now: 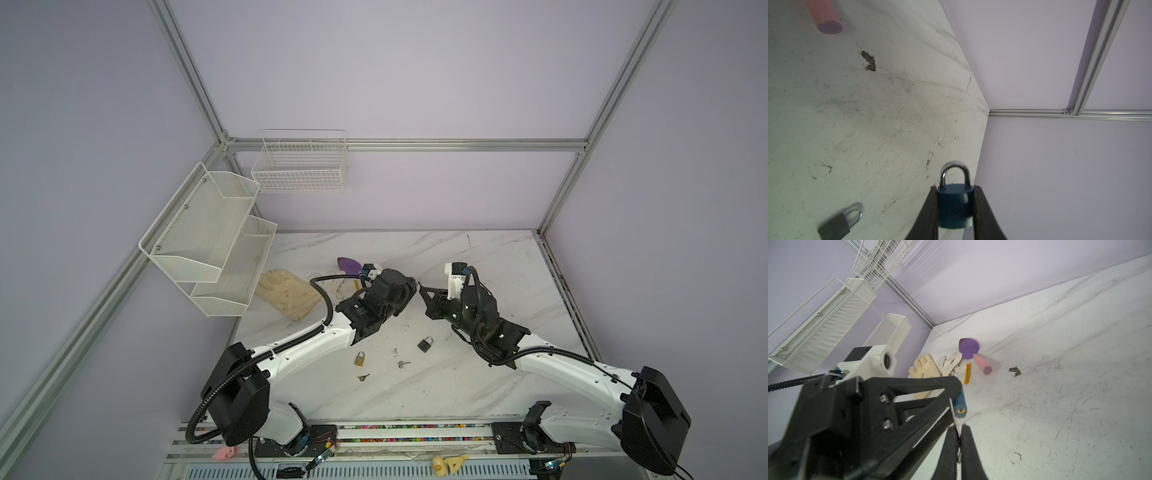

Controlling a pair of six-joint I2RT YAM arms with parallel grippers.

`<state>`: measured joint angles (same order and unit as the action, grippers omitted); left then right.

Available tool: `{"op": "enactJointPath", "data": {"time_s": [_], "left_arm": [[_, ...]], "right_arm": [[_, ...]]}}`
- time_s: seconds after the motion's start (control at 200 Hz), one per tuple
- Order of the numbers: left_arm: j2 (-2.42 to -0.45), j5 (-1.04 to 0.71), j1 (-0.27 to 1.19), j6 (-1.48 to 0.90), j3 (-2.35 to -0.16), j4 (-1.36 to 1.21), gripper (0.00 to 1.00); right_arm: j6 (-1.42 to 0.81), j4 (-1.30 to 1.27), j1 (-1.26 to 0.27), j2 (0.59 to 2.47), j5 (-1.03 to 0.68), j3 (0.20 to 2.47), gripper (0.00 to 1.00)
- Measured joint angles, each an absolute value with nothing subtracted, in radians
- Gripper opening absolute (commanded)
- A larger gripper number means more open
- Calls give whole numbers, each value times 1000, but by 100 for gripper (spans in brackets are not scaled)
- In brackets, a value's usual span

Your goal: Unlock with the key

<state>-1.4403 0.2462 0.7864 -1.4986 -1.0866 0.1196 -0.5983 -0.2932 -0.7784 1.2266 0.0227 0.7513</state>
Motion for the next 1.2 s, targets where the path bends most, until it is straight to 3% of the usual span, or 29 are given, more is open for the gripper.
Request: {"op": "enactJointPath", "data": {"time_s": [1.2], "left_arm": [[-1394, 253, 785, -1473, -1087, 106, 0]], "right_arm": [[-590, -259, -774, 1260, -44, 808, 0]]}}
